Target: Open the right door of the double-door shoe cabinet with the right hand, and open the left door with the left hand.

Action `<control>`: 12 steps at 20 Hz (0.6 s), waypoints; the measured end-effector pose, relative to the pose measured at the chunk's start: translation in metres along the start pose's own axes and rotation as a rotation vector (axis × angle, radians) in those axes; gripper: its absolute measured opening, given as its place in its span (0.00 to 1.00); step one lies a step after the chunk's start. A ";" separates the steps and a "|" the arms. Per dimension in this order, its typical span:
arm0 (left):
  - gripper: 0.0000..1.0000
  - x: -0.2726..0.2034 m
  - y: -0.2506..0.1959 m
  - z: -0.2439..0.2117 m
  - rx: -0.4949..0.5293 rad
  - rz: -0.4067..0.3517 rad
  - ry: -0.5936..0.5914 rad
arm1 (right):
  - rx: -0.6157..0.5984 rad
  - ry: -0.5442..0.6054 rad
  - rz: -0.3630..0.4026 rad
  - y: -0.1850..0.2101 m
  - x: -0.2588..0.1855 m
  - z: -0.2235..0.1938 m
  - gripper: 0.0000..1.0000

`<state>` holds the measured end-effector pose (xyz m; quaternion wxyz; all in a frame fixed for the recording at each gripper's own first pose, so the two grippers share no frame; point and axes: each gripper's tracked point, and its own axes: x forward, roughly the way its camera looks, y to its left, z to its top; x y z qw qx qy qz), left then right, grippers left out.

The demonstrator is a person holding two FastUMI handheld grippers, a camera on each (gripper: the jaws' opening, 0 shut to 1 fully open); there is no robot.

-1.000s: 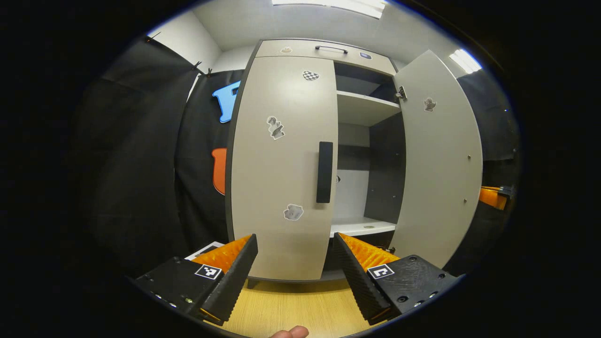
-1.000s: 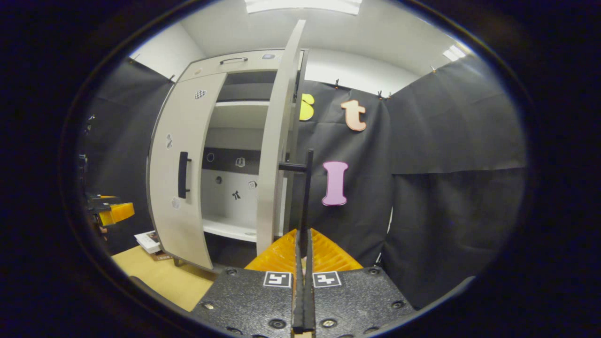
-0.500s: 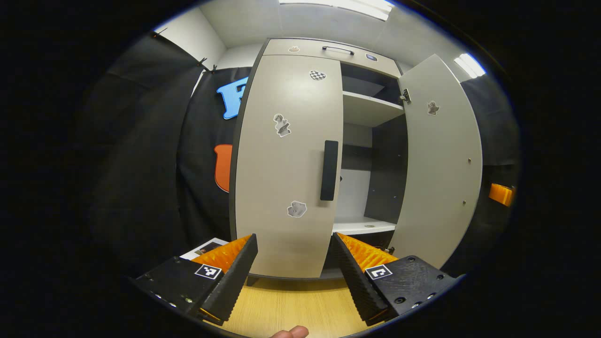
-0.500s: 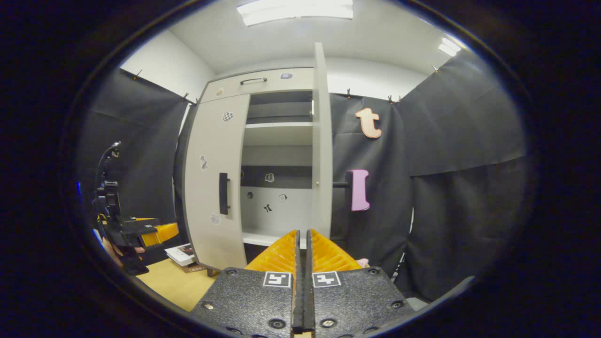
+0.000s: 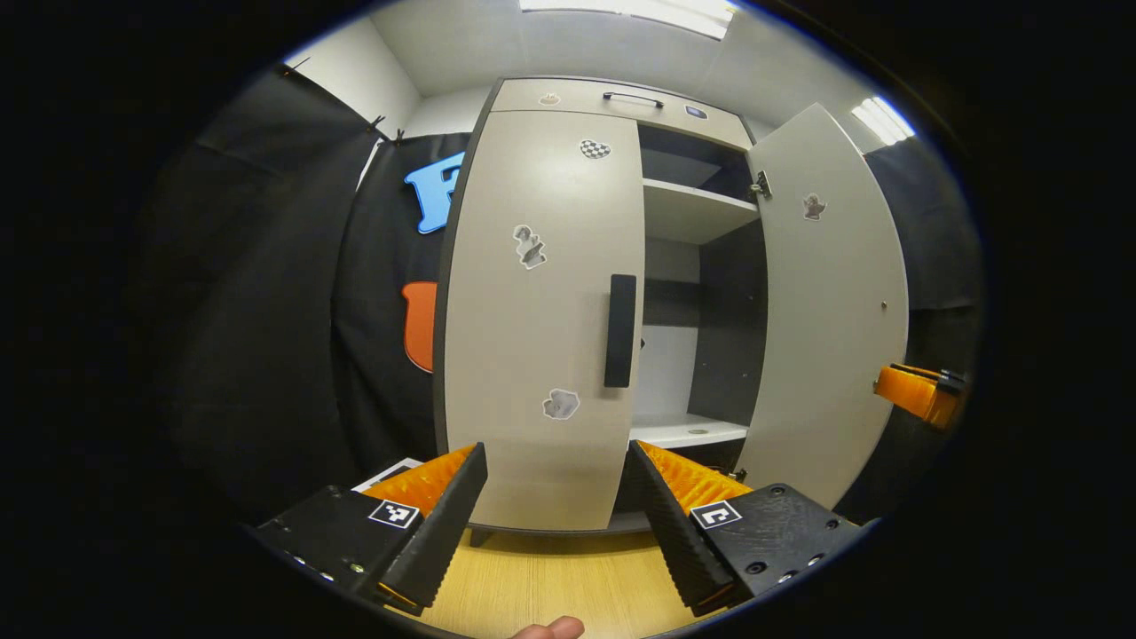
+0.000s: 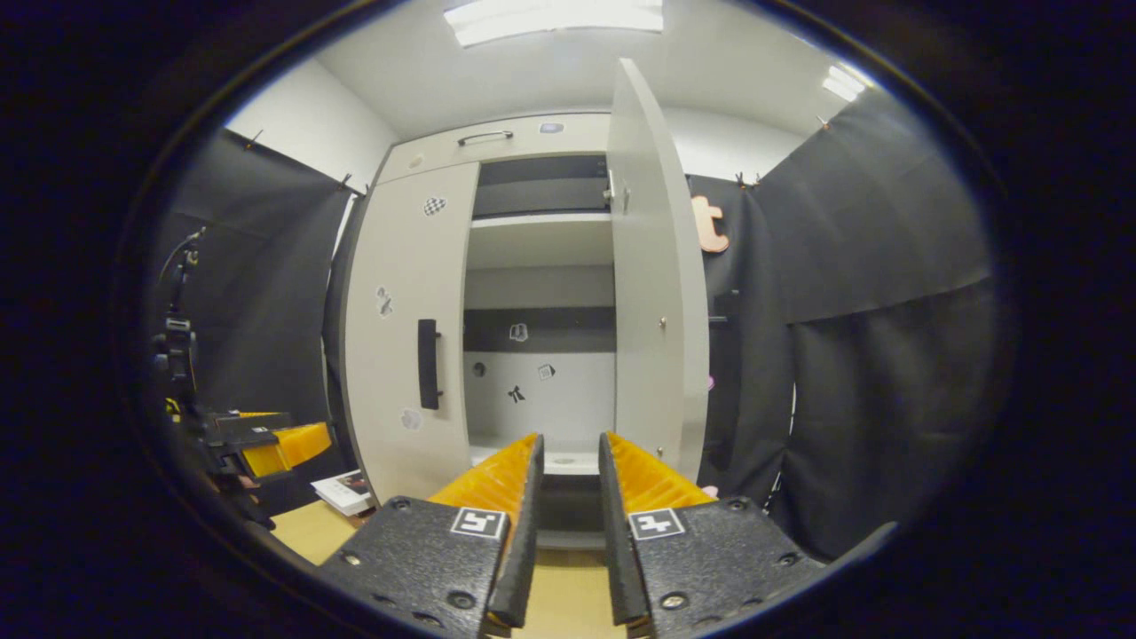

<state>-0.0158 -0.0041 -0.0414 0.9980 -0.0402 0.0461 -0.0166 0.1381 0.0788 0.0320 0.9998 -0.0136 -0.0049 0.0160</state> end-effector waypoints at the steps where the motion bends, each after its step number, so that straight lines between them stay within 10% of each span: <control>1: 0.95 0.010 -0.005 0.008 -0.001 -0.009 -0.010 | 0.001 -0.002 0.005 0.001 0.000 0.000 0.48; 3: 0.95 0.032 -0.013 0.026 0.016 -0.015 -0.031 | 0.009 0.000 0.022 0.005 -0.003 0.000 0.70; 12: 0.95 0.130 -0.047 0.069 0.097 -0.019 -0.086 | -0.002 0.007 0.078 0.012 -0.009 -0.002 0.75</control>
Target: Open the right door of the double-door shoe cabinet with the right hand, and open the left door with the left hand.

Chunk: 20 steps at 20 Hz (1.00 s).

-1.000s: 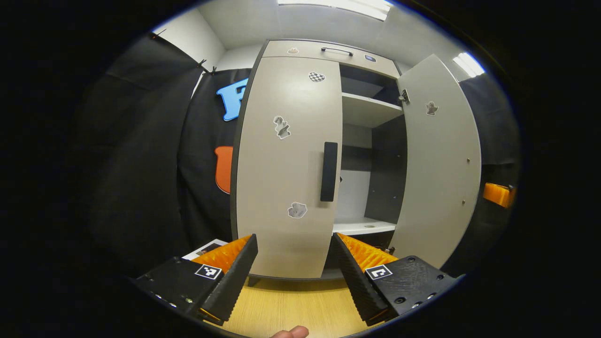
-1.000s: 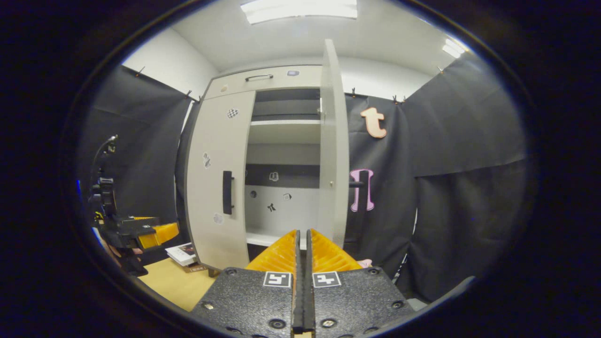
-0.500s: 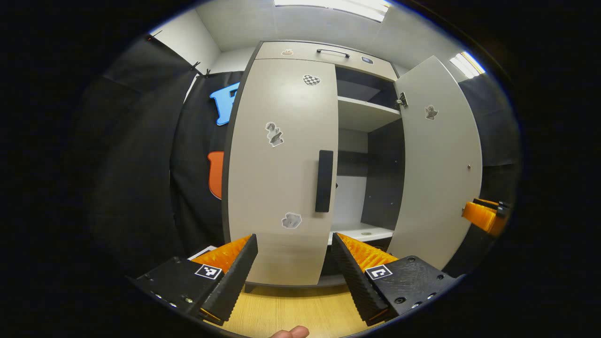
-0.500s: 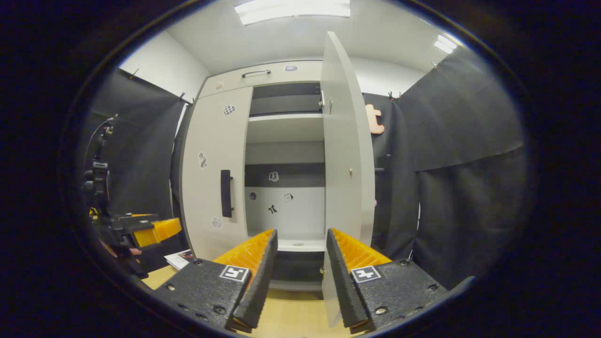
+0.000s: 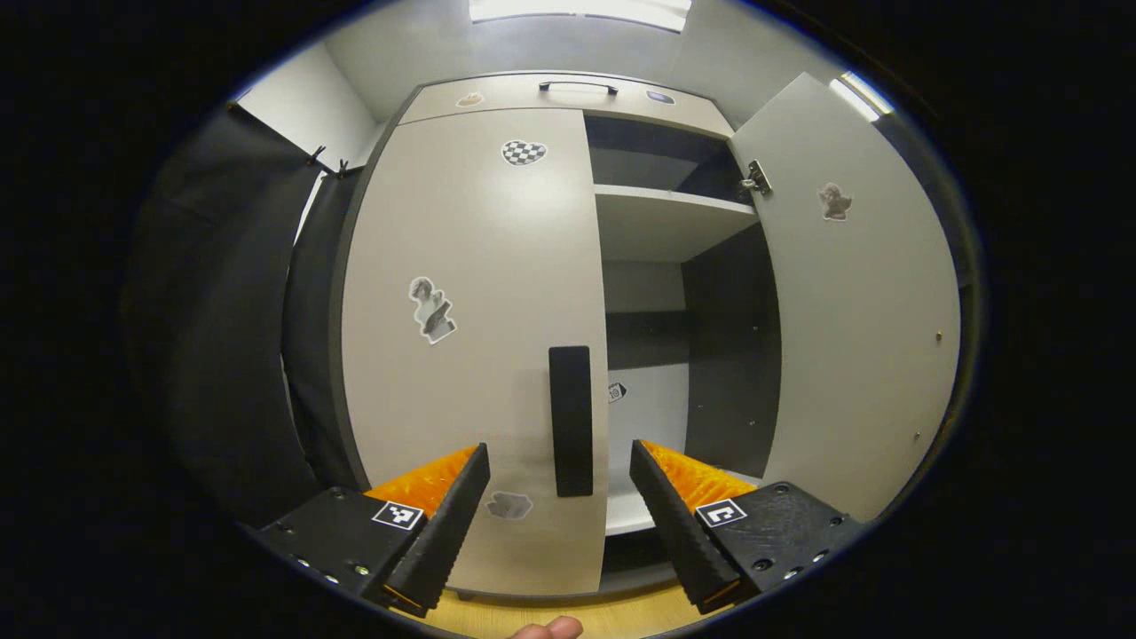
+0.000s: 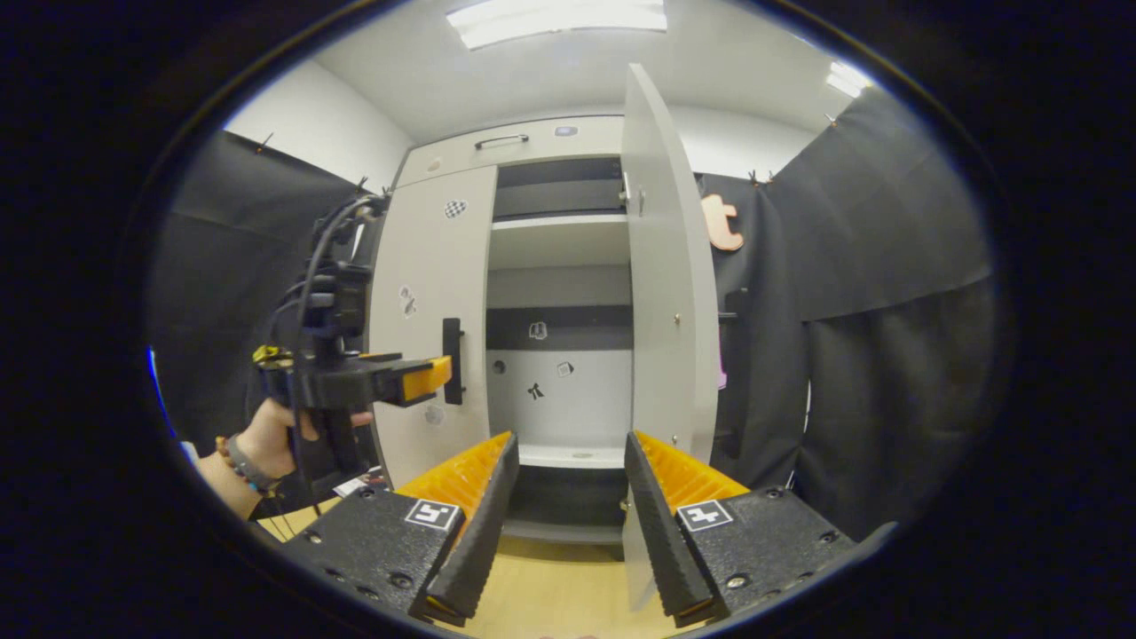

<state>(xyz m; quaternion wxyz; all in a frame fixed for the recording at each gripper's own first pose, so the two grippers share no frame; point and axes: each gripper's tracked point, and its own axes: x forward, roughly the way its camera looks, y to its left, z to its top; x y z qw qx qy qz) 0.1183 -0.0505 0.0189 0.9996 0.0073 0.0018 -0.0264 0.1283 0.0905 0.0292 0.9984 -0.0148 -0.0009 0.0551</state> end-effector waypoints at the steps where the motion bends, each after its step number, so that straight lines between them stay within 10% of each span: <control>1: 0.95 0.014 -0.001 0.000 -0.008 0.005 0.006 | -0.001 0.003 0.002 -0.001 -0.001 -0.001 0.76; 20: 0.94 0.068 0.002 -0.031 -0.010 0.061 0.104 | 0.039 0.013 0.025 0.003 0.002 -0.004 0.75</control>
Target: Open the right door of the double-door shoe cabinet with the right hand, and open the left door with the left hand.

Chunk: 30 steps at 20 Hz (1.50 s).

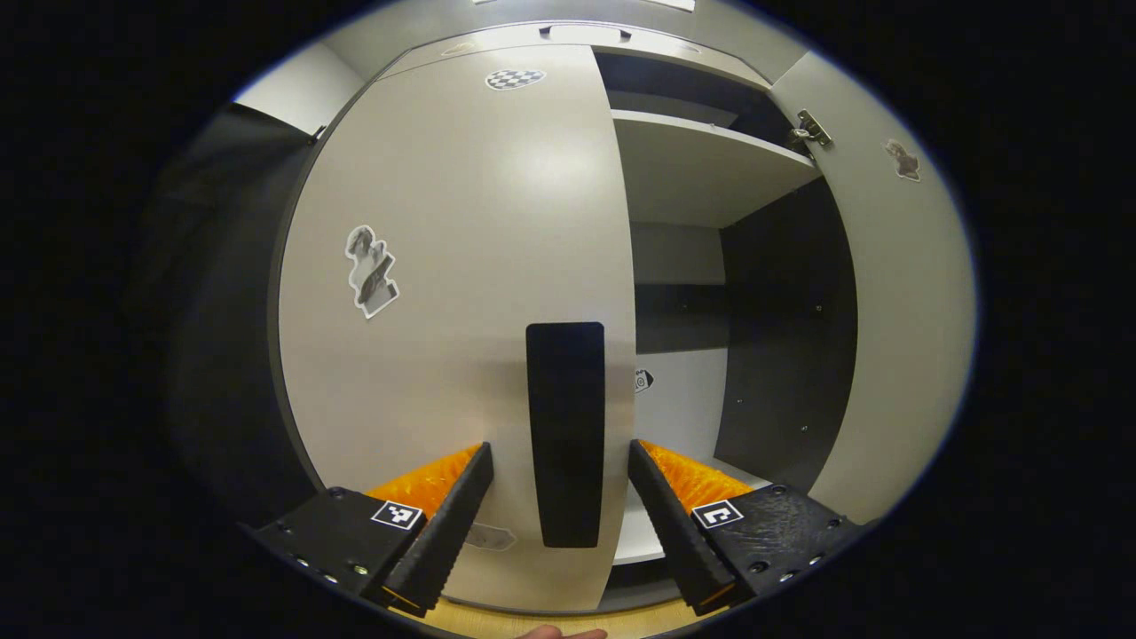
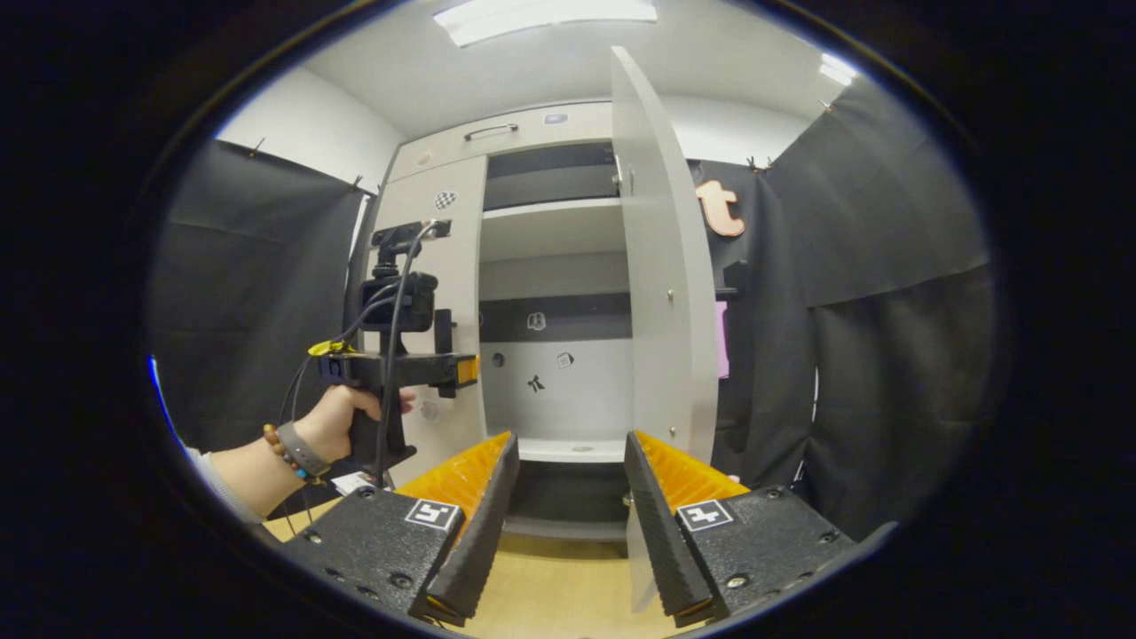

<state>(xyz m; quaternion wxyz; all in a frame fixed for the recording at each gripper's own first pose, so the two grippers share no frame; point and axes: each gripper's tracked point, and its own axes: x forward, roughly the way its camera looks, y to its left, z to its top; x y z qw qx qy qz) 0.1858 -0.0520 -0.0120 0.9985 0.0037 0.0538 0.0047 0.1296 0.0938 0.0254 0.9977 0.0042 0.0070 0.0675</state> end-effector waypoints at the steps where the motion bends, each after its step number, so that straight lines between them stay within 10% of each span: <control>1: 0.92 -0.001 -0.002 0.000 -0.013 -0.011 0.003 | 0.002 -0.004 0.009 0.002 0.001 0.000 0.75; 3: 0.91 -0.001 -0.001 0.004 -0.053 -0.019 -0.018 | -0.004 -0.009 0.017 0.002 0.001 0.001 0.75; 4: 0.41 -0.003 -0.003 0.000 -0.045 -0.017 -0.016 | -0.010 -0.012 0.019 0.002 0.001 0.002 0.75; 10: 0.00 -0.002 -0.004 0.001 -0.018 -0.003 -0.036 | -0.035 -0.013 0.016 0.000 -0.001 0.003 0.75; 30: 0.03 -0.115 0.049 -0.009 0.009 0.014 -0.036 | -0.031 0.006 0.020 0.004 -0.008 -0.003 0.75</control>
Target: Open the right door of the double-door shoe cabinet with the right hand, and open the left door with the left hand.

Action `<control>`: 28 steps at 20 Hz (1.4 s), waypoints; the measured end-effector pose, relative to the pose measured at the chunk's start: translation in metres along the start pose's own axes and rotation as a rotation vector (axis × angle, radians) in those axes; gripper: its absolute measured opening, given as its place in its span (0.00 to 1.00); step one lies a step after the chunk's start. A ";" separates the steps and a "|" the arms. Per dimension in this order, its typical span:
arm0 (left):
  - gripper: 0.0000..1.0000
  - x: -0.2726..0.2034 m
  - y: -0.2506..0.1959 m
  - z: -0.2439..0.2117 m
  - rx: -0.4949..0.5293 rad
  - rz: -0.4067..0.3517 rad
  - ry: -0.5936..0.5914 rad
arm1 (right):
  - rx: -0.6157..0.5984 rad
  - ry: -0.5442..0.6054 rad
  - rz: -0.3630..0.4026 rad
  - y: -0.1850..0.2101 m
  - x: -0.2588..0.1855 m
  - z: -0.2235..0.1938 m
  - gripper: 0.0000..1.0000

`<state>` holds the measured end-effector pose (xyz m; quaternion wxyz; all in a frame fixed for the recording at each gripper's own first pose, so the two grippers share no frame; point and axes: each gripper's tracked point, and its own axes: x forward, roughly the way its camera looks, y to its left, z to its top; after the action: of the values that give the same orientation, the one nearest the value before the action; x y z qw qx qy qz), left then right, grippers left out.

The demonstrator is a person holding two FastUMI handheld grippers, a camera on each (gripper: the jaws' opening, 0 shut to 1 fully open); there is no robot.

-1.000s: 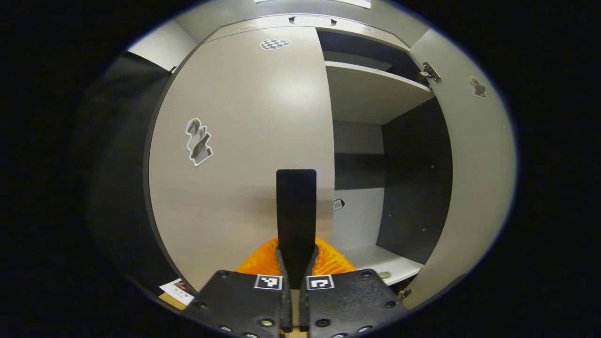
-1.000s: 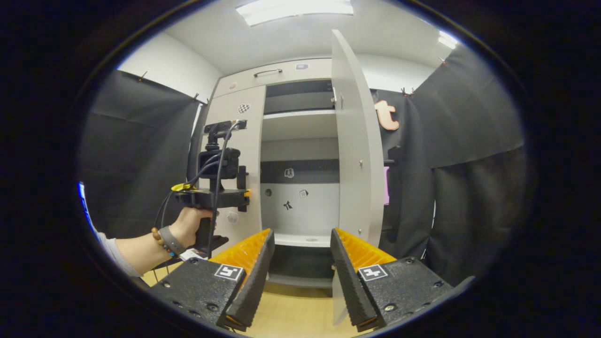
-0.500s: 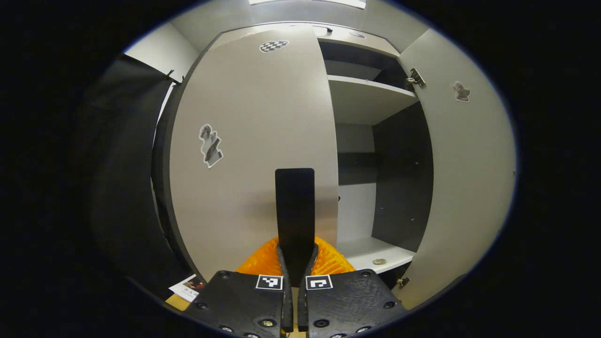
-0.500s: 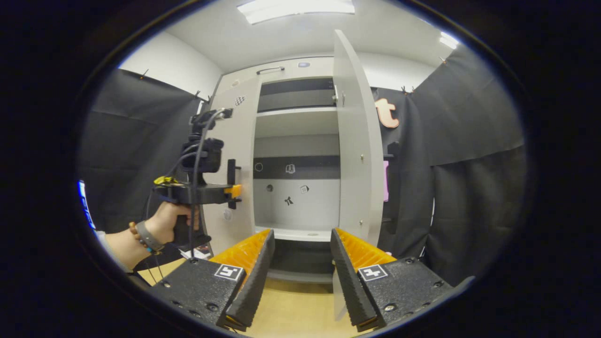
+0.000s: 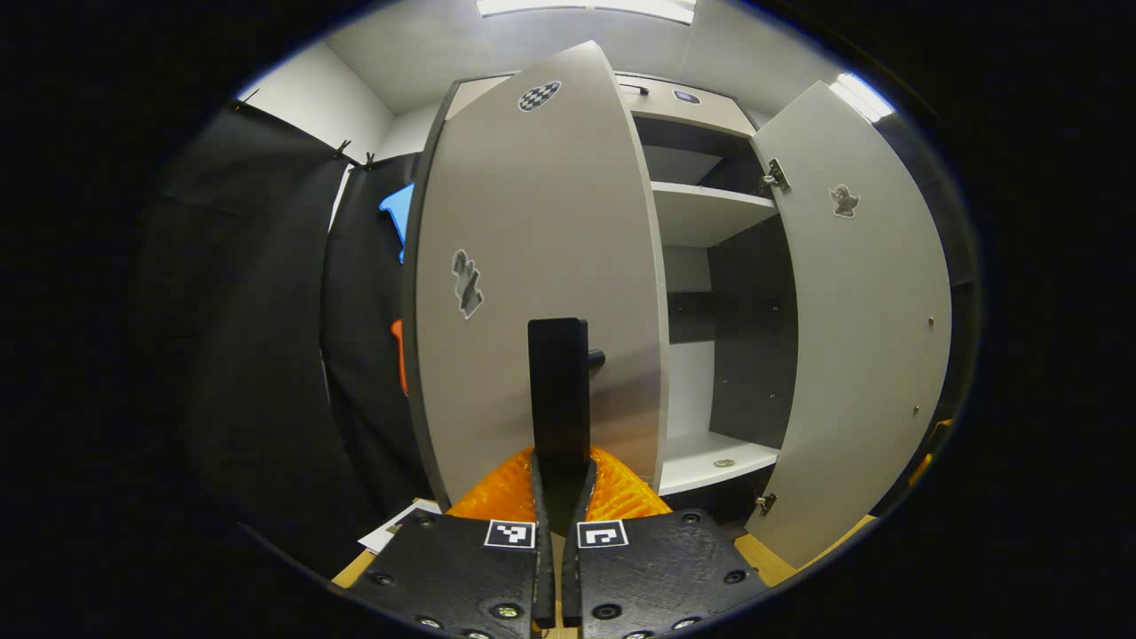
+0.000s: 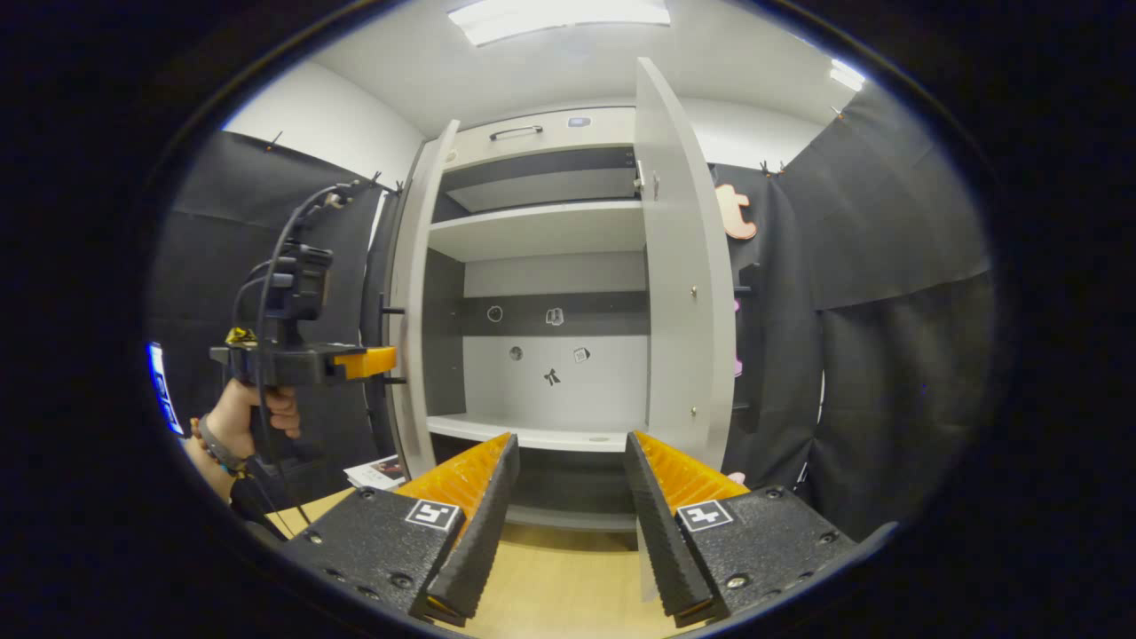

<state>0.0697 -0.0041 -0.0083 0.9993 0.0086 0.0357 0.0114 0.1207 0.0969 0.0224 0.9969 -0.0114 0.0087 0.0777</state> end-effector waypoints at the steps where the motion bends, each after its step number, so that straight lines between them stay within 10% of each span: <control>1: 0.03 -0.007 0.008 0.000 0.000 0.008 0.003 | 0.004 0.001 -0.001 0.000 0.000 0.000 0.75; 19: 0.01 -0.057 0.128 -0.015 0.026 0.176 0.008 | 0.025 0.043 0.039 0.014 0.002 -0.009 0.75; 28: 0.00 -0.058 0.157 -0.016 -0.047 0.058 -0.007 | -0.003 0.051 0.020 0.008 -0.001 -0.009 0.75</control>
<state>0.0076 0.1516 -0.0175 0.9986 -0.0137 0.0315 0.0410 0.1184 0.1039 0.0129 0.9955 -0.0148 0.0341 0.0873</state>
